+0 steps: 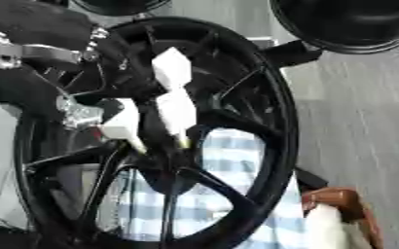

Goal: Pull the pin out of the wheel hub.

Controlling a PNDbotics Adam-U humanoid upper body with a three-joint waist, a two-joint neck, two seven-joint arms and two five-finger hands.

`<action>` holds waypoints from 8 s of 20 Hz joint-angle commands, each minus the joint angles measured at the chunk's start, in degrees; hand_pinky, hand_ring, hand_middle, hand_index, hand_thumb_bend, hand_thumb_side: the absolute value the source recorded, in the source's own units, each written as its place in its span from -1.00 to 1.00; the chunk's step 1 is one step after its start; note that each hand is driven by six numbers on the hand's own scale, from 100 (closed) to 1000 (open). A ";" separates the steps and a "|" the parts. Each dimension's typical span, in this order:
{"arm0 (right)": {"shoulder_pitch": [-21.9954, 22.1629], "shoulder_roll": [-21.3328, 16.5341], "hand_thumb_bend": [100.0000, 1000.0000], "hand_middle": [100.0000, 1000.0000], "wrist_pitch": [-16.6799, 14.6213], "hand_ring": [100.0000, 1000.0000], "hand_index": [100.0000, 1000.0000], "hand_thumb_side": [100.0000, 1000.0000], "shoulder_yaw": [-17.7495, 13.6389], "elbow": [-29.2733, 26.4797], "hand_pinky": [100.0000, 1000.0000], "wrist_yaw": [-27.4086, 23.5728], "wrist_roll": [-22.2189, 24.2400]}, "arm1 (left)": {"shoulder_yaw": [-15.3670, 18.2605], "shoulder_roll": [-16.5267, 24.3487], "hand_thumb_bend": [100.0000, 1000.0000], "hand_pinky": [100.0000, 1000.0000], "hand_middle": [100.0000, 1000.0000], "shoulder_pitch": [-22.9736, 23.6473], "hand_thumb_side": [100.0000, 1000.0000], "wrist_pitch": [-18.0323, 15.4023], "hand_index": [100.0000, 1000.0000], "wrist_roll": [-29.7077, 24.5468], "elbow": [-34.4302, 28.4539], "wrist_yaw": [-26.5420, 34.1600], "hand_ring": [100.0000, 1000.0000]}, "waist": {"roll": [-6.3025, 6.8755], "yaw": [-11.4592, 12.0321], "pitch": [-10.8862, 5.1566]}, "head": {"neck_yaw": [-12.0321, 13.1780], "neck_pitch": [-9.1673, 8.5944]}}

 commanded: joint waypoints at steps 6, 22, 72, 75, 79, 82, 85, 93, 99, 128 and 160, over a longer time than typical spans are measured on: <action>-0.32 -0.17 -1.00 -0.27 0.28 -0.07 0.44 0.15 -0.17 -0.72 0.36 0.00 -0.12 | 2.52 2.84 -1.00 0.61 0.50 1.48 0.69 -1.29 0.84 1.38 -0.26 -0.45 0.53 | -0.09 -0.11 -0.66 | -0.68 0.30; -0.33 0.38 -1.00 -0.28 0.78 -0.07 0.44 0.17 -0.17 -0.72 0.35 -0.48 0.01 | 0.92 3.94 -0.06 0.59 0.42 4.33 0.74 0.37 0.79 -1.00 -0.26 -6.38 0.53 | 0.08 -0.23 -0.80 | -0.48 0.30; -0.61 2.12 -1.00 -0.28 2.22 -0.07 0.44 0.19 0.74 -0.72 0.35 -1.37 0.59 | -3.94 1.07 -1.00 -0.09 -0.42 4.59 -0.37 11.15 0.28 4.18 -0.26 0.54 -0.31 | 0.13 -0.70 0.87 | -0.01 0.08; -0.64 2.08 -1.00 -0.28 2.26 -0.07 0.44 0.20 0.73 -0.72 0.35 -1.43 0.50 | -3.93 0.96 -1.00 -0.15 -0.53 4.57 -0.46 11.23 0.15 4.08 -0.26 1.53 -0.40 | 0.20 -0.67 0.81 | 0.03 0.06; -0.63 2.00 -1.00 -0.28 2.28 -0.07 0.44 0.19 0.74 -0.72 0.35 -1.50 0.47 | -3.58 0.81 -1.00 -0.20 -0.65 4.45 -0.57 11.47 -0.11 4.51 -0.26 3.43 -0.49 | 0.24 -0.67 0.68 | -0.07 -0.05; -0.55 1.97 -1.00 -0.28 2.31 -0.07 0.44 0.19 0.70 -0.72 0.35 -1.56 0.38 | -2.93 0.60 -1.00 -0.23 -0.71 4.07 -0.68 11.45 -0.21 5.32 -0.26 4.51 -0.54 | 0.26 -0.64 0.50 | -0.20 -0.33; -0.89 1.76 -1.00 -0.28 2.28 -0.07 0.44 0.19 0.17 -0.72 0.35 -1.65 -0.16 | -1.87 0.85 -1.00 -0.25 -0.77 3.74 -0.69 10.93 -0.35 6.63 -0.26 4.48 -0.58 | 0.45 -0.68 0.91 | -0.47 -2.61; -0.54 0.80 -1.00 -0.28 1.65 -0.06 0.44 0.15 -1.20 -0.72 0.36 -1.64 -1.75 | 2.79 1.09 -1.00 -0.28 -0.88 5.01 -0.68 8.66 -0.45 11.82 -0.26 7.89 -0.67 | 0.01 -0.81 -0.09 | 0.53 -0.19; 0.28 -0.26 -1.00 -0.27 1.04 -0.06 0.44 0.12 -1.56 -0.72 0.36 -1.79 -1.74 | 5.78 0.35 -1.00 -0.32 -0.91 4.35 -0.67 9.48 -0.46 14.15 -0.26 13.36 -0.71 | -0.92 0.09 -2.16 | -1.11 -0.47; 0.48 0.53 -1.00 -0.27 1.56 -0.06 0.44 0.13 -2.53 -0.72 0.36 -1.37 -2.92 | 31.16 3.85 -1.00 -0.02 -0.62 22.63 -0.62 17.91 -0.11 39.90 27.74 10.34 -0.43 | -0.80 2.11 -2.03 | -3.73 -1.47; 0.60 -0.73 -1.00 -0.26 0.28 -0.06 0.44 0.08 -2.92 -0.72 0.36 -0.57 -3.36 | 30.79 -7.01 -1.00 0.58 0.22 28.41 -0.26 10.17 0.66 38.44 0.71 10.35 0.38 | -2.47 2.77 -2.11 | -1.76 0.01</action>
